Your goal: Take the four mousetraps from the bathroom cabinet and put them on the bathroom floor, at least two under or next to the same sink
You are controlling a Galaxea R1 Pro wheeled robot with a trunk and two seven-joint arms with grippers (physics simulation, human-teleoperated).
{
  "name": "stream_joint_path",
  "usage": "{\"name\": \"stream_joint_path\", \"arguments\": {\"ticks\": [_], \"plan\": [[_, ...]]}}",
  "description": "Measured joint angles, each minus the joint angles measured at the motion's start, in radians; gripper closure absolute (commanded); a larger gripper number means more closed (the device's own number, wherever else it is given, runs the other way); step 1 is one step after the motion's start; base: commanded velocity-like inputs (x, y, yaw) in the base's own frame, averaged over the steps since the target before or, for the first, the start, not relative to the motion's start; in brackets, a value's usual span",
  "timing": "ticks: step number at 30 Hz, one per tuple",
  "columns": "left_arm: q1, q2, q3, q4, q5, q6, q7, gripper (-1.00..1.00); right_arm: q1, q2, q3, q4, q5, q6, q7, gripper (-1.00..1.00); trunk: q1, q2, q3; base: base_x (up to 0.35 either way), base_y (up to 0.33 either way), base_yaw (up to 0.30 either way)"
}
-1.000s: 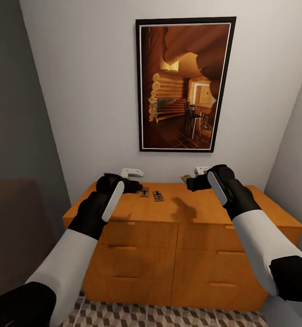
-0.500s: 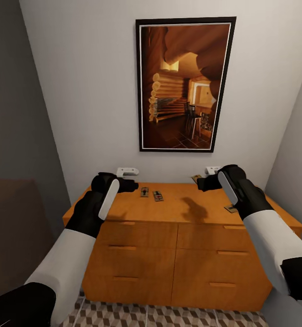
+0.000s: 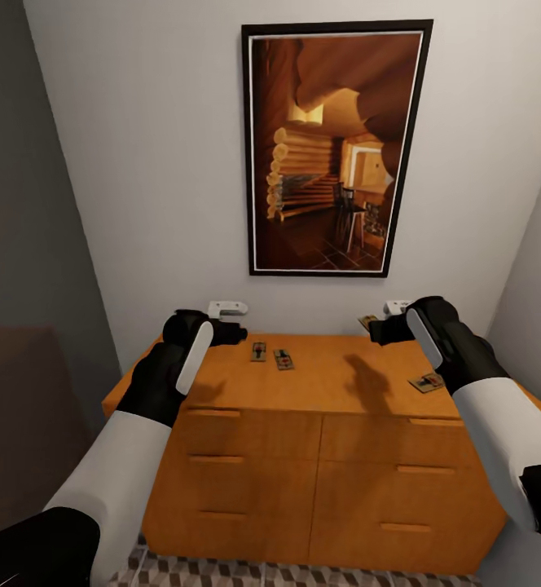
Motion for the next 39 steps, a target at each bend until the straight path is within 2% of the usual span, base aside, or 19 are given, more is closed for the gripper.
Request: {"name": "stream_joint_path", "arguments": {"ticks": [7, 27, 30, 36, 39], "plan": [[0.0, 0.0, -0.001, 0.0, 0.0, 0.0, 0.0, -1.0, 0.0, 0.0, 0.0, 0.002, 0.0, 0.0, 0.0, 1.0, 0.0, 0.0, 0.0, 0.15, 0.0, -0.045], [0.0, -0.001, -0.001, 0.005, 0.001, 0.0, 0.0, -1.0, 0.0, -0.002, -0.002, 0.006, 0.0, 0.0, -0.001, 1.0, 0.0, 0.0, 0.011, 0.005, 0.0, -0.217], [0.0, -0.001, 0.0, 0.007, 0.001, 0.0, 0.0, -1.0, 0.0, -0.017, -0.001, 0.006, 0.001, 0.0, 0.0, 1.0, 0.0, 0.0, 0.013, 0.0, 0.0, -0.225], [0.0, -0.001, 0.001, 0.013, 0.002, 0.0, 0.001, -1.0, 0.0, -0.029, -0.001, 0.006, 0.001, 0.0, 0.0, 1.0, 0.0, 0.0, 0.015, 0.0, 0.0, -0.104], [0.0, -0.001, 0.007, 0.045, 0.002, 0.0, 0.016, -1.0, 0.0, -0.034, -0.001, 0.006, 0.0, 0.0, 0.0, 1.0, 0.001, 0.0, 0.015, 0.0, 0.0, -0.017]]}}
